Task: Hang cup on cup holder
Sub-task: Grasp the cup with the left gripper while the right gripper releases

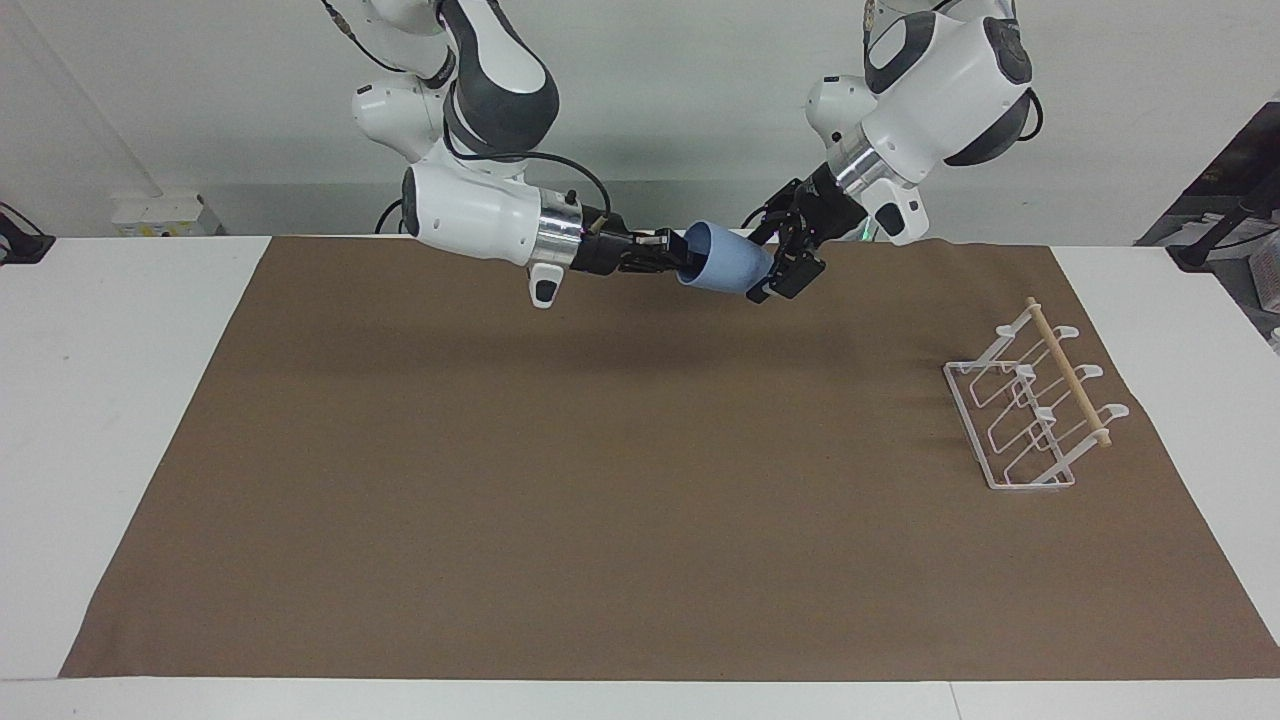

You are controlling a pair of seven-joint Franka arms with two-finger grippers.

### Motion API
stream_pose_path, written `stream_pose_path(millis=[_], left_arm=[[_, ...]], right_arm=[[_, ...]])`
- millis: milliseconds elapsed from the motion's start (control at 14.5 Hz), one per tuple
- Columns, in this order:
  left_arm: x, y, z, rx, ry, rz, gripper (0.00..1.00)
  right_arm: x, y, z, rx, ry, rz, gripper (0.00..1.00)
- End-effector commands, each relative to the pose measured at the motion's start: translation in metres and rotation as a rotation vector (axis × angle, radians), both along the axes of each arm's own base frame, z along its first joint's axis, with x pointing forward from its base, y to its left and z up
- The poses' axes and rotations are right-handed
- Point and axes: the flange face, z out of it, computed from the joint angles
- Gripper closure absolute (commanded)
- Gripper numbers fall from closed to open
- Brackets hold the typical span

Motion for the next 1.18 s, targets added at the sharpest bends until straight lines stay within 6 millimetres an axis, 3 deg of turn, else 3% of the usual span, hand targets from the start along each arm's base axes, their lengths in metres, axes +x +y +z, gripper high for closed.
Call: stream_pose_path(millis=[0,207,415,484,761,830,899,1106], left_arm=[[-0.012,-0.010,0.001,-0.019,0.004,0.068,0.01],[-0.010,-0.015,-0.001,-0.024,0.010,0.107,0.16],[-0.010,-0.014,0.000,-0.022,0.013,0.108,0.41],[-0.010,-0.014,0.001,-0.021,0.011,0.105,0.55],[-0.009,-0.014,0.002,-0.023,0.013,0.113,0.59],[-0.009,-0.014,0.001,-0.022,0.015,0.114,0.59],[-0.008,-0.013,0.001,-0.022,0.016,0.118,0.59],[-0.009,-0.013,0.000,-0.015,0.024,0.126,0.59]], right_arm=[[-0.005,-0.003,0.003,0.007,0.023,-0.035,1.00],[-0.003,-0.006,0.003,0.009,0.023,-0.039,1.00],[-0.003,-0.007,0.003,0.009,0.024,-0.041,1.00],[-0.003,-0.007,0.003,0.009,0.025,-0.039,1.00],[-0.003,-0.006,0.005,0.011,0.021,-0.037,0.98],[-0.003,-0.006,0.006,0.010,0.020,-0.035,0.69],[-0.002,-0.009,0.006,0.010,0.020,-0.039,0.01],[0.001,-0.038,0.029,-0.056,-0.060,-0.049,0.01]])
